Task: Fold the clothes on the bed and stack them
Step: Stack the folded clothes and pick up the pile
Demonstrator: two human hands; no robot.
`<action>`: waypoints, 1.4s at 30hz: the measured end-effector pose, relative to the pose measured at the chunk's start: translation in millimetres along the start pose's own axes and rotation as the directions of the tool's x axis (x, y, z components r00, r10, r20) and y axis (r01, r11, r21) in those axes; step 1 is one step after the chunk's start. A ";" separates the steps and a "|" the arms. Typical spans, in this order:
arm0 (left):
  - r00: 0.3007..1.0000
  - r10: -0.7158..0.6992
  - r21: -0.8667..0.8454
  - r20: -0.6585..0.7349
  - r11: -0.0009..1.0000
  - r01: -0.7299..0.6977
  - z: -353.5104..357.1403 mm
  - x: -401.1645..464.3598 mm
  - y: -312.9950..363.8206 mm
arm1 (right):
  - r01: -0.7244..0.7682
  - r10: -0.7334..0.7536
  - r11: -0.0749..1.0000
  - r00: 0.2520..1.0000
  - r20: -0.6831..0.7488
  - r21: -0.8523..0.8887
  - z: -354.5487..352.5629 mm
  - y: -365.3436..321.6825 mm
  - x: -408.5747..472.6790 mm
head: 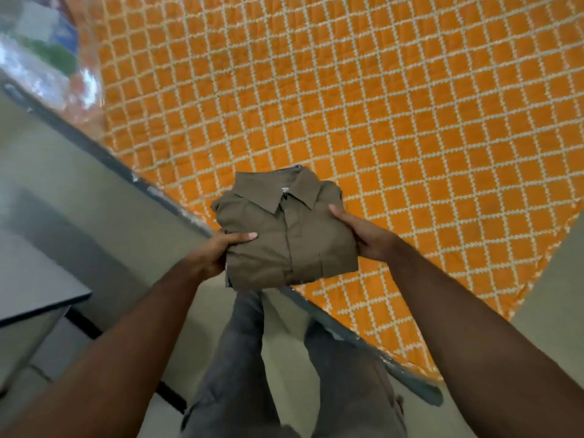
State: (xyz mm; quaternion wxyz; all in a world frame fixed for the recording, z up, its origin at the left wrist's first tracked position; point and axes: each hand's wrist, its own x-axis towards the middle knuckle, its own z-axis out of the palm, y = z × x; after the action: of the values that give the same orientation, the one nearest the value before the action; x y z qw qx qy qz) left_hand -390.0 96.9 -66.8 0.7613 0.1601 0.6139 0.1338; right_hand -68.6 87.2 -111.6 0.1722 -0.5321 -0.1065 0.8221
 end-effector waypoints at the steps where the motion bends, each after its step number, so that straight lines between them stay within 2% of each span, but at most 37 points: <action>1: 1.000 -0.005 -0.004 -0.001 1.000 0.005 -7.3 -13.1 0.5 | -0.014 0.014 1.000 1.000 0.001 -0.027 16.8 -4.2 -3.7; 4: 0.999 -0.007 -0.022 -0.034 1.000 0.006 -36.4 -64.8 2.0 | 0.034 -0.038 0.995 0.998 -0.043 -0.089 68.3 -10.2 -17.0; 6: 0.997 0.012 -0.037 -0.075 0.999 -0.015 -51.1 -93.4 4.7 | 0.072 -0.074 0.991 0.997 -0.013 -0.109 96.1 -18.2 -26.7; 12: 0.959 0.166 -0.180 -0.228 0.961 -0.209 -109.6 -186.9 9.8 | 0.091 -0.080 0.960 0.995 0.053 -0.264 214.5 -47.9 -53.6; 17: 0.911 0.247 -0.207 -0.330 0.923 -0.325 -176.6 -241.6 16.8 | 0.099 -0.079 0.908 0.995 0.066 -0.408 320.6 -77.2 -50.8; 24: 0.766 0.297 -0.252 -0.570 0.825 -0.507 -304.6 -311.0 32.7 | 0.154 -0.082 0.843 0.984 0.159 -0.515 493.2 -112.6 -10.9; 30: 0.654 0.281 -0.315 -0.702 0.702 -0.639 -399.0 -348.8 50.2 | 0.219 -0.061 0.761 0.961 0.269 -0.611 635.0 -151.4 30.3; 34: 0.615 0.227 -0.382 -0.755 0.610 -0.694 -455.7 -355.0 50.1 | 0.226 0.004 0.649 0.954 0.301 -0.726 722.1 -173.5 71.5; 37: 0.584 0.162 -0.431 -0.796 0.526 -0.733 -498.4 -352.0 58.3 | 0.239 0.071 0.570 0.939 0.337 -0.786 791.5 -190.7 114.1; 42: 0.480 -0.026 -0.455 -0.877 0.365 -0.812 -572.7 -344.4 81.7 | 0.306 0.193 0.383 0.896 0.399 -0.872 928.2 -214.2 196.6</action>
State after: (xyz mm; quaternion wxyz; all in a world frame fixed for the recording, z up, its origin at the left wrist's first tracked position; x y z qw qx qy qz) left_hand -1022.9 79.1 162.0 0.3171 -0.1464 0.6493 0.6756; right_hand -952.0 369.3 181.9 -0.1520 -0.3328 -0.5983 0.7128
